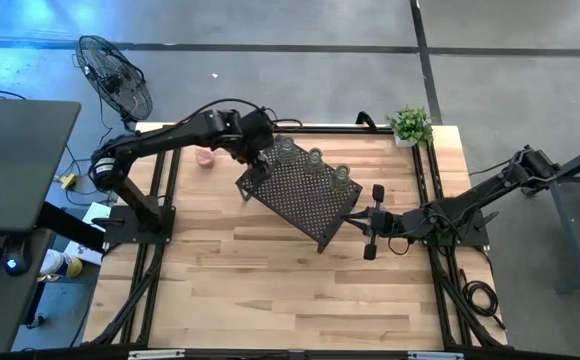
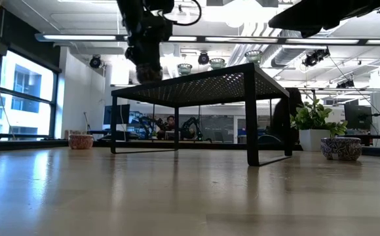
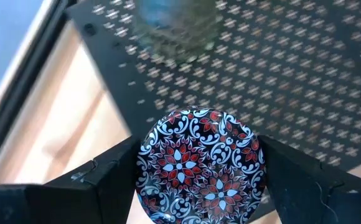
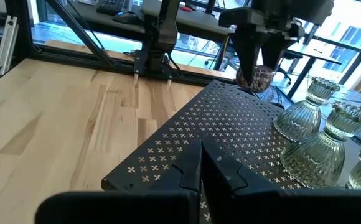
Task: Pick & Place candle stick holders
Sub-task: Put the black scented candle on the shelf
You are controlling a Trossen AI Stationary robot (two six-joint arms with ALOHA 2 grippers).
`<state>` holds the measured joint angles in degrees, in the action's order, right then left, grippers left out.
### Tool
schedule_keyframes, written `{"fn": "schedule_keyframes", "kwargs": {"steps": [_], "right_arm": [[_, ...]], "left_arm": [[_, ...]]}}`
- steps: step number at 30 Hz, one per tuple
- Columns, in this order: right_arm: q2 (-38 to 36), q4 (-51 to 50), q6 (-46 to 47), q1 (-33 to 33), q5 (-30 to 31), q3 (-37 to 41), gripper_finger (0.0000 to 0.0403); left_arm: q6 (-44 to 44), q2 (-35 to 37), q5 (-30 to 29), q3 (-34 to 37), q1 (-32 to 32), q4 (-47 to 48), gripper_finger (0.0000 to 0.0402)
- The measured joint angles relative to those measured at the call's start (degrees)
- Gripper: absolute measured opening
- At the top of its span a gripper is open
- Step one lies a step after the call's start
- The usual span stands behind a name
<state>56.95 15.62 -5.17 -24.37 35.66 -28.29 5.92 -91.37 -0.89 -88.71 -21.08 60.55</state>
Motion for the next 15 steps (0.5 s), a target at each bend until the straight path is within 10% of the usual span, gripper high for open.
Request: {"fn": "schedule_keyframes", "kwargs": {"steps": [15], "right_arm": [[0.0, -0.1, 0.1, 0.0, -0.1, 0.0, 0.0001]], "left_arm": [[1.3, -2.5, 0.6, 0.3, 2.7, -3.8, 0.0285]]}}
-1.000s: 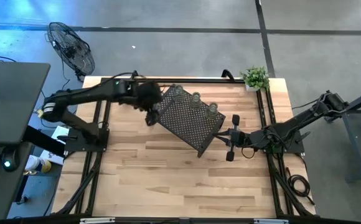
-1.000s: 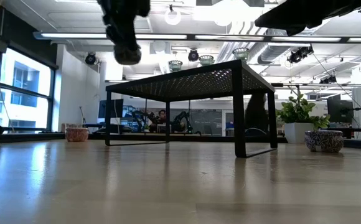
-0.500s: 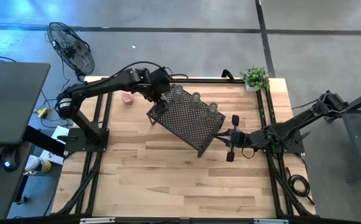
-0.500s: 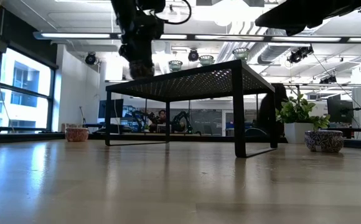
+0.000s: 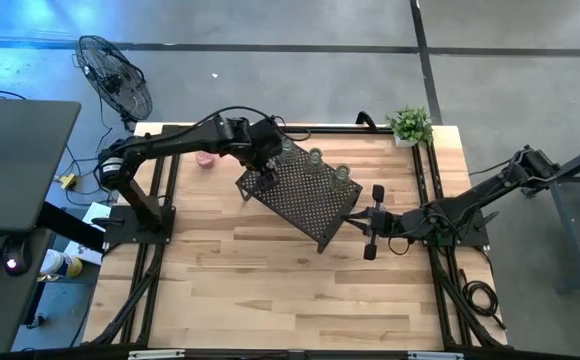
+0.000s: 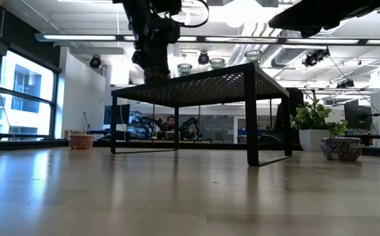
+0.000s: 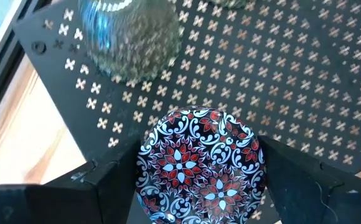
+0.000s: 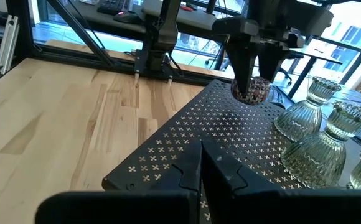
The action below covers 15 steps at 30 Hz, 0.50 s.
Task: Pick & Place candle stick holders
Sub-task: Put the black scented candle on the shelf
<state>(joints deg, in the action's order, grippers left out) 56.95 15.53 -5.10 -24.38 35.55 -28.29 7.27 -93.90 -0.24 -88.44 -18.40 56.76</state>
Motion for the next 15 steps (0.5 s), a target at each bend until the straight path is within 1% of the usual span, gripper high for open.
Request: {"fn": "schedule_keyframes", "kwargs": {"steps": [7, 15], "right_arm": [[0.0, 0.0, 0.0, 0.0, -0.1, 0.0, 0.0001], [0.0, -0.2, 0.1, 0.0, -0.6, 0.0, 0.0001]], "left_arm": [[0.0, -2.5, 1.2, 0.0, 0.4, -1.2, 0.0285], [0.0, -2.5, 1.9, 0.0, 0.4, -1.0, 0.0288]]}}
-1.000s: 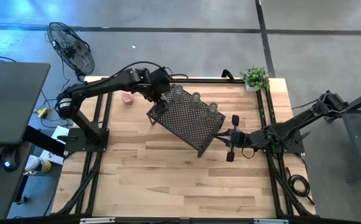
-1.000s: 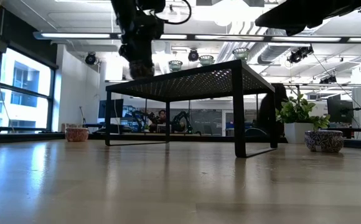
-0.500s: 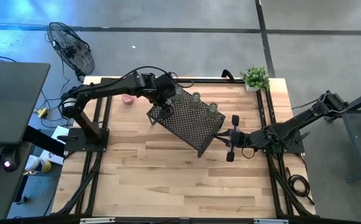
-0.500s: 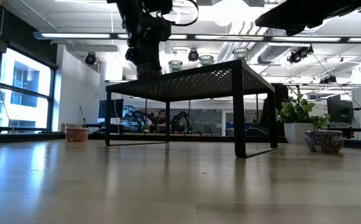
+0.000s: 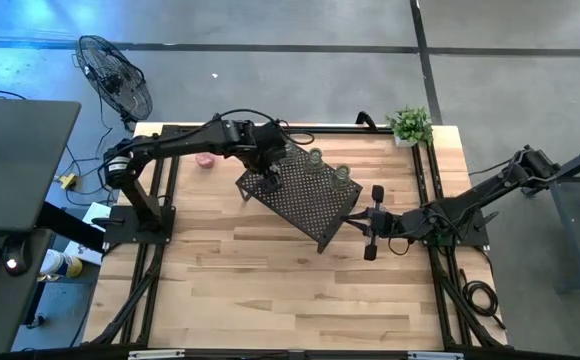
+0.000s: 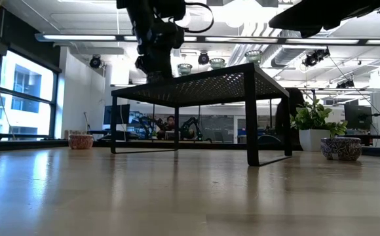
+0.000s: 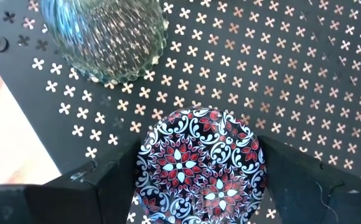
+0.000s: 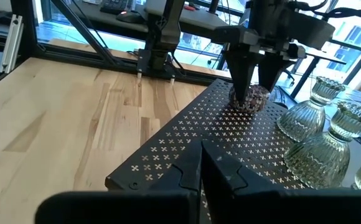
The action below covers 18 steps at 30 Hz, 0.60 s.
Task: Pick & Place candle stick holders
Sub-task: Put the black scented candle on the shelf
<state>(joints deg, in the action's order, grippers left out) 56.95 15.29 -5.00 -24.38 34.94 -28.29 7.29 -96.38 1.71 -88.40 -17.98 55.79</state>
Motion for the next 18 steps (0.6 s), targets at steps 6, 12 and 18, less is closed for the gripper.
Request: {"fn": "schedule_keyframes", "kwargs": {"steps": [6, 12, 18], "right_arm": [[0.0, 0.0, 0.0, 0.0, 0.0, 0.0, 0.0001], [0.0, 0.0, 0.0, 0.0, 0.0, 0.0, 0.0001], [0.0, 0.0, 0.0, 0.0, 0.0, 0.0, 0.0001]], "left_arm": [[-0.9, 0.0, 0.8, 0.0, 0.0, 0.2, 0.0313], [-1.5, 0.0, 2.2, 0.0, 0.0, 0.3, 0.0318], [-2.6, 0.0, 0.2, 0.0, 0.0, 1.2, 0.0320]]}}
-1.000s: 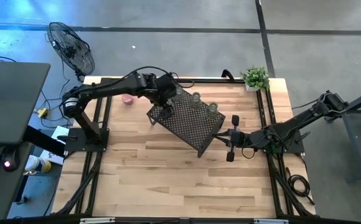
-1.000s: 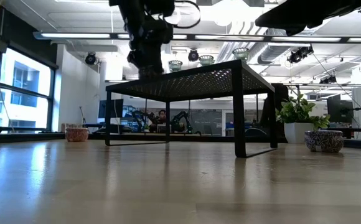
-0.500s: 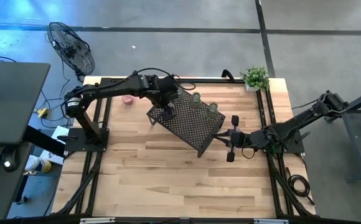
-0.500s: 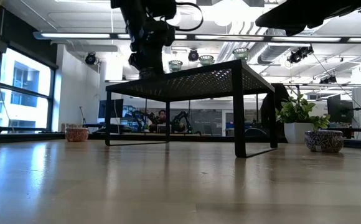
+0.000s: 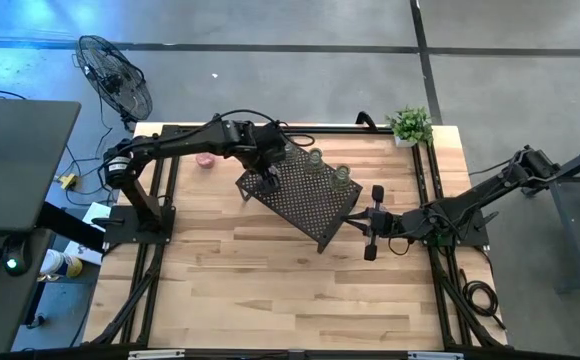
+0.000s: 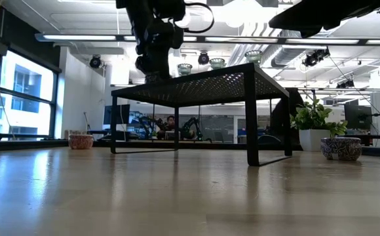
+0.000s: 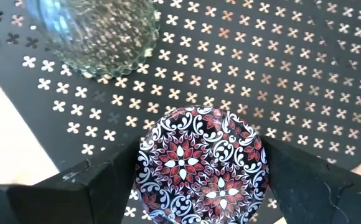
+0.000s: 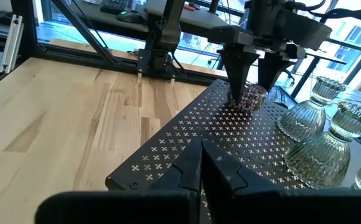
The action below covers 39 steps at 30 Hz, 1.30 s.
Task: Pick & Place candle stick holders
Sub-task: Put the black scented candle on the shelf
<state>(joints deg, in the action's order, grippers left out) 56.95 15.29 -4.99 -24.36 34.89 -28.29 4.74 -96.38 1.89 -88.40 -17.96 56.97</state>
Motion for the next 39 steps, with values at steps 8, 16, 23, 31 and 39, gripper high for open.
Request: {"fn": "schedule_keyframes", "kwargs": {"steps": [8, 16, 23, 31, 39], "right_arm": [[0.0, 0.0, 0.0, 0.0, 0.0, 0.0, 0.0001], [0.0, 0.0, 0.0, 0.0, 0.0, 0.0, 0.0001], [0.0, 0.0, 0.0, 0.0, 0.0, 0.0, 0.0001], [0.0, 0.0, 0.0, 0.0, -0.1, 0.0, 0.0001], [0.0, 0.0, 0.0, 0.0, -0.9, 0.0, 0.0002]], "left_arm": [[0.0, 0.0, -1.0, 0.0, 0.0, -0.3, 0.0321], [-0.1, 0.0, -1.0, 0.0, 0.0, -0.7, 0.0321], [-1.4, 0.0, -0.8, 0.0, 0.0, -0.6, 0.0322], [-1.7, 0.1, -0.1, 0.0, 0.0, -1.5, 0.0322], [-1.5, 0.1, -0.2, -1.5, 0.0, -1.5, 0.0322]]}}
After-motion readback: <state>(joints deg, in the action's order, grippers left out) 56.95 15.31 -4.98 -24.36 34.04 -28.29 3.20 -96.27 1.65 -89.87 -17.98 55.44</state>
